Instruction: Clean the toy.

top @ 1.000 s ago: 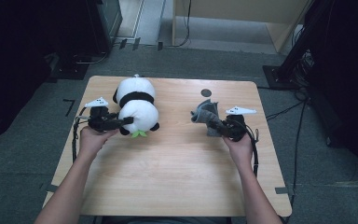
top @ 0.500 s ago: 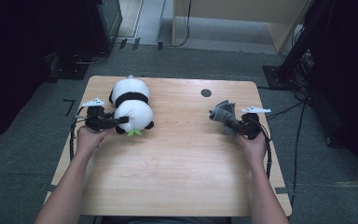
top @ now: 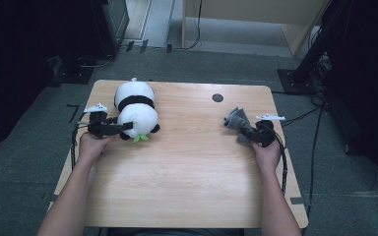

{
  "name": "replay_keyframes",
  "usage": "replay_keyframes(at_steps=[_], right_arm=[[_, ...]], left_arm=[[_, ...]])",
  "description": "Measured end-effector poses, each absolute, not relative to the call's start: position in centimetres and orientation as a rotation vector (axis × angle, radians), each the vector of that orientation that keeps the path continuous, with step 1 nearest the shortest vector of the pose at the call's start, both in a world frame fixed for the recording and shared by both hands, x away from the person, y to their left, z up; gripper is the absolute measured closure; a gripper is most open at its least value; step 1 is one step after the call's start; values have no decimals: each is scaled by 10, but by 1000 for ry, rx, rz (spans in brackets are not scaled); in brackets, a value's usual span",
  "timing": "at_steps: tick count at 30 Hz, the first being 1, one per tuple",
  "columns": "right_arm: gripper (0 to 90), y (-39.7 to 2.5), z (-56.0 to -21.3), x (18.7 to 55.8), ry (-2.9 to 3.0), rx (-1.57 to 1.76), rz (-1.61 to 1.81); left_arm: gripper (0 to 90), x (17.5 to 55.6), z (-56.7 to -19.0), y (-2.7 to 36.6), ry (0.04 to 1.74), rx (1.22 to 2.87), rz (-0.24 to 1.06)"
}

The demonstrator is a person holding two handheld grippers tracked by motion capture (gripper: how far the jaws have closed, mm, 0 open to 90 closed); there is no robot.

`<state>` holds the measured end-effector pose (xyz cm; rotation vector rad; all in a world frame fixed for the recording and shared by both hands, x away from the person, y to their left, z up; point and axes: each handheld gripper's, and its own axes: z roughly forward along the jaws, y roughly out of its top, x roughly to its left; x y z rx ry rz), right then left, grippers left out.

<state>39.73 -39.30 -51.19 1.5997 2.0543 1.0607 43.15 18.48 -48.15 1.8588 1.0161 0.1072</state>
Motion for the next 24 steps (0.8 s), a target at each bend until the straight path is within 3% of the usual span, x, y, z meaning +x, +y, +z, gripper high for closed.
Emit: replay_keyframes(at_steps=[5,9,14,17,24], right_arm=[[397,-391,-510,398,2073,1604,1129],[317,-391,-505,396,2054,1608,1160],[290,-390,-498,392,2056,1575,1090],[282,-391,-491,388,2039,1568,1109],[279,-388,-476,372,2043,1544,1170]], left_arm=[[154,429,-479,183,1035,1857,105],[142,425,-473,181,1048,1880,162],[140,424,-470,181,1059,1907,155],[1,422,-468,180,1062,1920,223],[0,411,-453,180,1060,1905,207]])
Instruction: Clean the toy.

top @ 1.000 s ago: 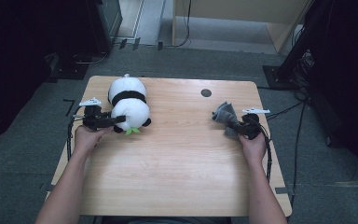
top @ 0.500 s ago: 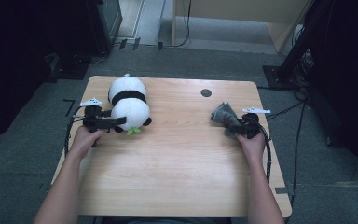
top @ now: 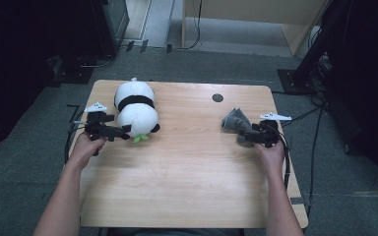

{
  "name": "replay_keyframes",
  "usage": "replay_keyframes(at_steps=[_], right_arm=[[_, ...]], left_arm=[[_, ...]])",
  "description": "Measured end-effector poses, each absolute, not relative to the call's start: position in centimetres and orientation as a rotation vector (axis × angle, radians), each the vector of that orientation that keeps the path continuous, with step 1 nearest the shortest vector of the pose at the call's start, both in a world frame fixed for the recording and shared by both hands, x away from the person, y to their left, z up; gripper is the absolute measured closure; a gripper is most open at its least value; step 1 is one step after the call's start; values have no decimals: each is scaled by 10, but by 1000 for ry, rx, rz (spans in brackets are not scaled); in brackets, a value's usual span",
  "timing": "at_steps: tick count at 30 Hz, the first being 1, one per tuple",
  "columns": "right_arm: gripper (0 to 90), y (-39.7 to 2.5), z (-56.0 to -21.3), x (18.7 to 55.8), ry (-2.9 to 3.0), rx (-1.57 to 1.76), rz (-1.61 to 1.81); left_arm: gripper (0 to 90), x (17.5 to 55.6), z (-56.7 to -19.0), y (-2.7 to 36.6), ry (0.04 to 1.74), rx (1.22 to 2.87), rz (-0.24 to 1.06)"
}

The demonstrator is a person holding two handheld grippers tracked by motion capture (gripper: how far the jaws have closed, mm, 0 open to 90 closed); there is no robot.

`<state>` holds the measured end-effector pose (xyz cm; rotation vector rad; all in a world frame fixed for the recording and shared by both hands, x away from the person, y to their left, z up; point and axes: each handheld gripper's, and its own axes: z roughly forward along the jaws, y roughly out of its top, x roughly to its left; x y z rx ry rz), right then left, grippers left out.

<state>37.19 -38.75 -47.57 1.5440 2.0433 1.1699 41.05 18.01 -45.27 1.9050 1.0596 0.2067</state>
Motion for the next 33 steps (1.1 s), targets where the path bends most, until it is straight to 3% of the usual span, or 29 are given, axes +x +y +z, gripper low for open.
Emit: replay_keyframes(at_steps=[16,33], right_arm=[[279,-351,-458,336,2080,1445,1226],[304,-311,-474,314,2198,1329,1234]], left_arm=[[0,366,-433,138,910,1928,192],[2,339,-457,80,766,2021,119]])
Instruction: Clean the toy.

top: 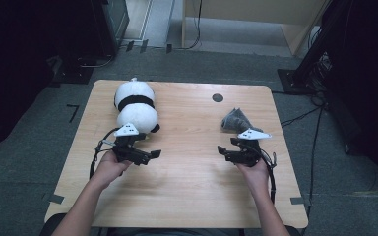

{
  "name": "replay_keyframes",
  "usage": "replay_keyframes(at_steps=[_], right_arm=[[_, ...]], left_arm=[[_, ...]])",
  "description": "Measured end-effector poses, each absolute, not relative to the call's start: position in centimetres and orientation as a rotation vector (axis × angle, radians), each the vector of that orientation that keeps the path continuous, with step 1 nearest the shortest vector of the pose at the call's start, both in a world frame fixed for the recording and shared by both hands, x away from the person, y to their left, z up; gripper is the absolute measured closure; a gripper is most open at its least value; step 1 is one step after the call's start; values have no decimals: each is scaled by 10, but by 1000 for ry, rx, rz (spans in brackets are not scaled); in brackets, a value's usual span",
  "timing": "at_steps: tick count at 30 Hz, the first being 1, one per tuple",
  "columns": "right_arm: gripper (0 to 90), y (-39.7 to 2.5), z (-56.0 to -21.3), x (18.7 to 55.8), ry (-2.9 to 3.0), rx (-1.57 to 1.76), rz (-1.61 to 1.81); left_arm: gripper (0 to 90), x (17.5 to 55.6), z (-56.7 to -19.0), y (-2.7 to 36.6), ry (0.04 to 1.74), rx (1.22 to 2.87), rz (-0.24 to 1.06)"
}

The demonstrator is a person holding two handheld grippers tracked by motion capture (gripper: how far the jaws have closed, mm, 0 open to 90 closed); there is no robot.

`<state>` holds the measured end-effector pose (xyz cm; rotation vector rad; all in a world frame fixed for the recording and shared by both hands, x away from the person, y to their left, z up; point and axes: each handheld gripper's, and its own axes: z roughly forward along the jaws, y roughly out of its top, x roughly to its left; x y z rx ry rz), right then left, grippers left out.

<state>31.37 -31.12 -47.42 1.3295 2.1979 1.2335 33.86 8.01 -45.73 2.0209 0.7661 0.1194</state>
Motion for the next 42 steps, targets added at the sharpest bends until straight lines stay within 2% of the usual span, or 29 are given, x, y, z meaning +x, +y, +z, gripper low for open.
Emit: replay_keyframes(at_steps=[15,17,18,20,32,39,40,42], right_arm=[[308,-279,-496,318,2335,1232,1166],[308,-275,-499,319,2347,1238,1156],[308,-274,-500,320,2355,1242,1149],[308,-271,-504,322,2380,1241,1137],[299,-249,-517,321,2380,1160,1047],[225,-239,-523,314,2290,1192,1048],[185,-239,-523,315,2297,1190,1044],[160,-239,-523,315,2297,1195,1038]], left_arm=[[10,340,-503,43,749,2142,94],[161,338,-509,38,792,2160,163],[178,338,-511,36,788,2171,158],[170,338,-516,34,780,2181,126],[165,333,-518,27,761,2185,157],[156,330,-518,28,772,2191,182],[128,330,-518,28,788,2190,194],[122,329,-518,27,835,2193,246]])
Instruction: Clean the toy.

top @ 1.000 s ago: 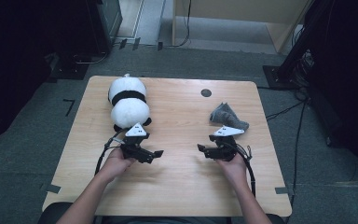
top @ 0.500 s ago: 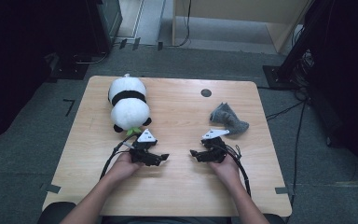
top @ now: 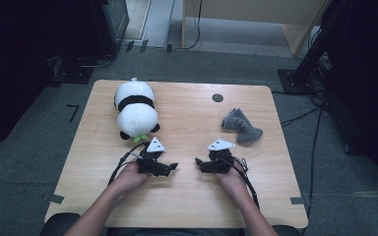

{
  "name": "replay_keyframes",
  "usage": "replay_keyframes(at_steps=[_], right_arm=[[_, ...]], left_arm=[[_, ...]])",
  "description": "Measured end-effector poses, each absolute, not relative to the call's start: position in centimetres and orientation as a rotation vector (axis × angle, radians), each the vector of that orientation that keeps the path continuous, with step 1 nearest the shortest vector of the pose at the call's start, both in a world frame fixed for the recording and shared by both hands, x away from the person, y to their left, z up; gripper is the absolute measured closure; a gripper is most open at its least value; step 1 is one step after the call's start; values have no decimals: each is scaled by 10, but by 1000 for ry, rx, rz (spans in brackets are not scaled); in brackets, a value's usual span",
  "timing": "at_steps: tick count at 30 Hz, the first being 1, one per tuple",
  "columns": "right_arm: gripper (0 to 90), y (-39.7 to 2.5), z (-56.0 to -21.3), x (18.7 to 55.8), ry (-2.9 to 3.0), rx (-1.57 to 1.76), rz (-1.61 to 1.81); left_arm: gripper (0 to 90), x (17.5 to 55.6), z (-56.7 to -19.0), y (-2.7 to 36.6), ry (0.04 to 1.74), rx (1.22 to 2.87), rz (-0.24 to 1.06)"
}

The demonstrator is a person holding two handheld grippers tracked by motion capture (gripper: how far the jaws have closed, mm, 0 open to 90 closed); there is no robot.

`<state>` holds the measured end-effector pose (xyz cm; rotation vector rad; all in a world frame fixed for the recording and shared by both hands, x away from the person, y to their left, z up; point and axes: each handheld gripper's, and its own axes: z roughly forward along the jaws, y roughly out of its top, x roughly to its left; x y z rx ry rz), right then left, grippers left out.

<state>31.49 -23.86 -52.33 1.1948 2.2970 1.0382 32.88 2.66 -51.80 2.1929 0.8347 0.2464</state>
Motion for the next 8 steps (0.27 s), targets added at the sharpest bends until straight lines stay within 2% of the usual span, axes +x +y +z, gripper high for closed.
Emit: replay_keyframes(at_steps=[2,5,8], right_arm=[[127,-239,-524,316,2295,1208,1026],[126,-239,-524,316,2291,1215,1022],[126,-239,-524,316,2292,1215,1022]], left_arm=[[122,327,-518,26,870,2206,312],[122,324,-519,22,867,2234,369],[104,324,-519,22,864,2237,365]])
